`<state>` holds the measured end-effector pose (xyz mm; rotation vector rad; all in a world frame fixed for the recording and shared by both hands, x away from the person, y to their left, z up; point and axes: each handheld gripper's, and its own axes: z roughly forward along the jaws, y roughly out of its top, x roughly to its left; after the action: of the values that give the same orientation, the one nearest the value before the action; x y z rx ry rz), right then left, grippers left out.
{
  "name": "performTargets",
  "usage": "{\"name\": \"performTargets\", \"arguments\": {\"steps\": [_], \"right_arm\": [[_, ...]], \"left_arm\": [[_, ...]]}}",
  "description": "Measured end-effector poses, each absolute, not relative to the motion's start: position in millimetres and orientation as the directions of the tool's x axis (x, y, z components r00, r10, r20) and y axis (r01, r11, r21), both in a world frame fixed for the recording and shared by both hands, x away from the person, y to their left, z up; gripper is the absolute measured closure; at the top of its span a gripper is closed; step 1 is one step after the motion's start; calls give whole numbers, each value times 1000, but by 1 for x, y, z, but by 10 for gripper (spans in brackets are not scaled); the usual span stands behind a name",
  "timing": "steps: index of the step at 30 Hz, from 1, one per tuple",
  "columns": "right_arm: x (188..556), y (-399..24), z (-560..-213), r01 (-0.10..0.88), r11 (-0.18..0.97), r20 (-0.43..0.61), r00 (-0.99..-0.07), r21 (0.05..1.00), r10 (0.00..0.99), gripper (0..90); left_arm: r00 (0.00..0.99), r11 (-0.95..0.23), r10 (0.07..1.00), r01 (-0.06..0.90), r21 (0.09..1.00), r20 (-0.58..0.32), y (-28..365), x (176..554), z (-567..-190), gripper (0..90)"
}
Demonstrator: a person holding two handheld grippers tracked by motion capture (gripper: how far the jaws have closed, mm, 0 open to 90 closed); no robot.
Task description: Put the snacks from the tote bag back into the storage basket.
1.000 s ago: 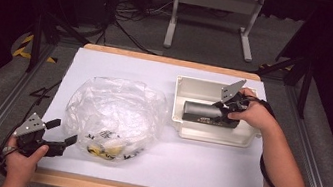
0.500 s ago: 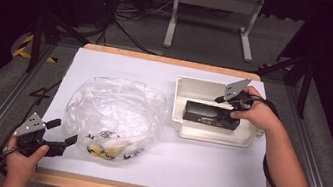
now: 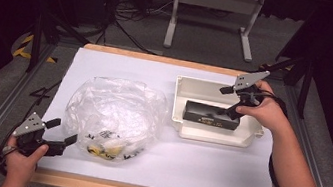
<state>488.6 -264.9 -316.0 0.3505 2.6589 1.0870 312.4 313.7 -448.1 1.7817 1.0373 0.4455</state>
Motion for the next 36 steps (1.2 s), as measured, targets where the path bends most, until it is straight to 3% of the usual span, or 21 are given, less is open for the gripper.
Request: {"name": "performTargets", "arguments": {"steps": [17, 25, 36], "right_arm": [[427, -269, -278, 213, 602, -121, -877, 769, 465, 125], [409, -277, -281, 260, 574, -97, -851, 776, 516, 111], [381, -273, -298, 252, 526, -85, -841, 812, 534, 93]], "left_arm": [[571, -148, 807, 442, 885, -150, 314, 312, -447, 113], [572, -149, 807, 440, 885, -149, 314, 313, -447, 113], [575, -150, 805, 437, 887, -147, 314, 312, -446, 113]]}}
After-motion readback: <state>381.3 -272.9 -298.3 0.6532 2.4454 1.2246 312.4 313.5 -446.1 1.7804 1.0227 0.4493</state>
